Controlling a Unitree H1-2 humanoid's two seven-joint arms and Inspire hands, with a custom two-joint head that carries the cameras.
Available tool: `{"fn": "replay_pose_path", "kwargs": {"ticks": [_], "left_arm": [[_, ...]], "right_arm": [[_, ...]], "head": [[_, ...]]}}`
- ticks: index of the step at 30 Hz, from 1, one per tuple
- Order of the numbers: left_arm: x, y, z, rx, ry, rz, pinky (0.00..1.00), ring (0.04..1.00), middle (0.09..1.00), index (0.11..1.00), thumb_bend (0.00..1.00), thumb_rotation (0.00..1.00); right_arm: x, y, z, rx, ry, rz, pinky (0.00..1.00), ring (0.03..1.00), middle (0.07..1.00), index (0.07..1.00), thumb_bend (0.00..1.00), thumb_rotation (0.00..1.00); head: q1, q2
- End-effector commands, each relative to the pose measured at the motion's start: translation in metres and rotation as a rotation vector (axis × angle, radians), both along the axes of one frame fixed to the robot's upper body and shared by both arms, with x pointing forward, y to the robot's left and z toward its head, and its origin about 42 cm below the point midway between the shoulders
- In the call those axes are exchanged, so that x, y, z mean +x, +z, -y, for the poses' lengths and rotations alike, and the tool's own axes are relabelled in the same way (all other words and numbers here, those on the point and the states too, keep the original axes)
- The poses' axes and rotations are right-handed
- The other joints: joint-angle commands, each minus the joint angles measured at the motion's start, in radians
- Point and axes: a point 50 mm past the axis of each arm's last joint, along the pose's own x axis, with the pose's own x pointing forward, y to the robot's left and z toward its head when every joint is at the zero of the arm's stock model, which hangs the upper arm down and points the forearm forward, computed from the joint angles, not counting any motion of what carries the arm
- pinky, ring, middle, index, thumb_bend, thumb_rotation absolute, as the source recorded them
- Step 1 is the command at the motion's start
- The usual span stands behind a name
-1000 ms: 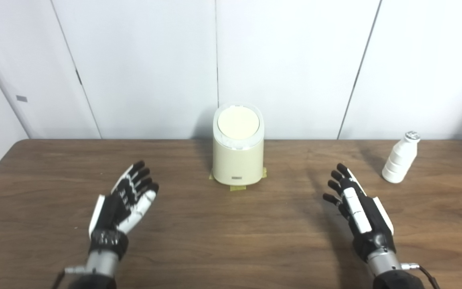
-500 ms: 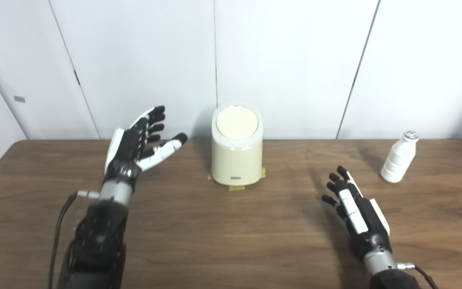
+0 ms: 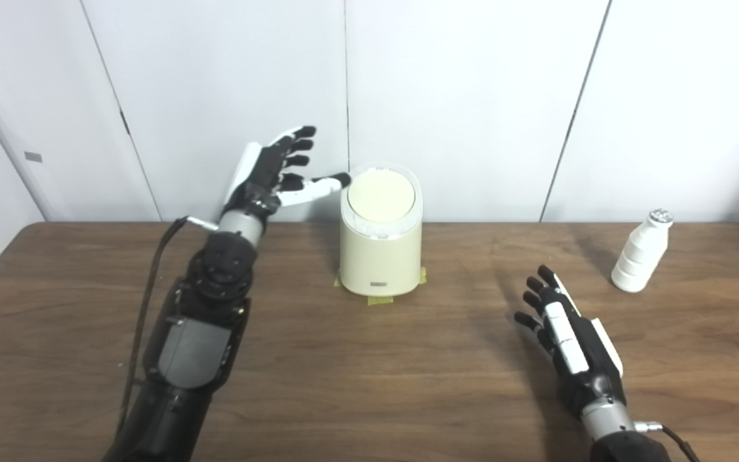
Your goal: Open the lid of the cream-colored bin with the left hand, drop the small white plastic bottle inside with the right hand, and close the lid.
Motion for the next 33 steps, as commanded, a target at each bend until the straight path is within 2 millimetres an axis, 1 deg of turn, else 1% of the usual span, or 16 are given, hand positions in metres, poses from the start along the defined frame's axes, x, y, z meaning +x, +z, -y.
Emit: {"fn": "replay_pose_path", "kwargs": {"ticks": [1, 5, 8, 14, 16, 20, 23, 26, 33], "left_arm": [[0.013, 0.043, 0.010, 0.044, -0.026, 0.130, 0.73, 0.855, 0.901, 0.934, 0.82, 0.26], [0.025, 0.050, 0.024, 0.107, -0.025, 0.106, 0.70, 0.863, 0.914, 0.933, 0.82, 0.26], [0.033, 0.053, 0.033, 0.166, -0.018, 0.092, 0.69, 0.858, 0.909, 0.935, 0.82, 0.21], [0.047, 0.056, 0.044, 0.298, -0.016, 0.062, 0.68, 0.854, 0.919, 0.939, 0.85, 0.17], [0.050, 0.057, 0.046, 0.326, -0.022, 0.062, 0.70, 0.863, 0.916, 0.936, 0.86, 0.14], [0.054, 0.052, 0.046, 0.371, -0.037, 0.058, 0.75, 0.883, 0.920, 0.940, 0.85, 0.12], [0.057, 0.048, 0.047, 0.406, -0.043, 0.068, 0.76, 0.886, 0.912, 0.931, 0.83, 0.11], [0.059, 0.046, 0.050, 0.438, -0.044, 0.070, 0.79, 0.897, 0.912, 0.920, 0.83, 0.10], [0.059, 0.046, 0.053, 0.517, -0.061, 0.098, 0.79, 0.906, 0.928, 0.921, 0.86, 0.12]], "right_arm": [[0.006, 0.018, -0.004, 0.004, 0.006, 0.092, 0.84, 0.932, 0.941, 0.952, 0.65, 0.84], [0.007, 0.018, -0.005, -0.006, 0.003, 0.092, 0.84, 0.934, 0.940, 0.955, 0.64, 0.85], [0.007, 0.018, -0.007, 0.001, 0.007, 0.097, 0.84, 0.936, 0.939, 0.957, 0.64, 0.86], [0.006, 0.021, -0.012, 0.014, 0.009, 0.097, 0.85, 0.936, 0.941, 0.960, 0.63, 0.84], [0.006, 0.021, -0.013, 0.010, 0.008, 0.098, 0.85, 0.931, 0.938, 0.960, 0.63, 0.84], [0.007, 0.022, -0.014, -0.002, 0.009, 0.108, 0.84, 0.929, 0.939, 0.962, 0.63, 0.84], [0.008, 0.021, -0.014, 0.000, 0.002, 0.113, 0.84, 0.925, 0.939, 0.970, 0.62, 0.84], [0.009, 0.021, -0.015, 0.013, 0.000, 0.114, 0.85, 0.927, 0.939, 0.973, 0.63, 0.83], [0.011, 0.022, -0.016, 0.015, -0.006, 0.115, 0.83, 0.925, 0.934, 0.978, 0.64, 0.82]], "head": [[0.001, 0.001], [0.001, 0.001], [-0.001, 0.001], [-0.005, 0.001], [-0.005, 0.002], [0.007, 0.000], [0.008, 0.002], [0.007, 0.005], [0.005, 0.005]]}}
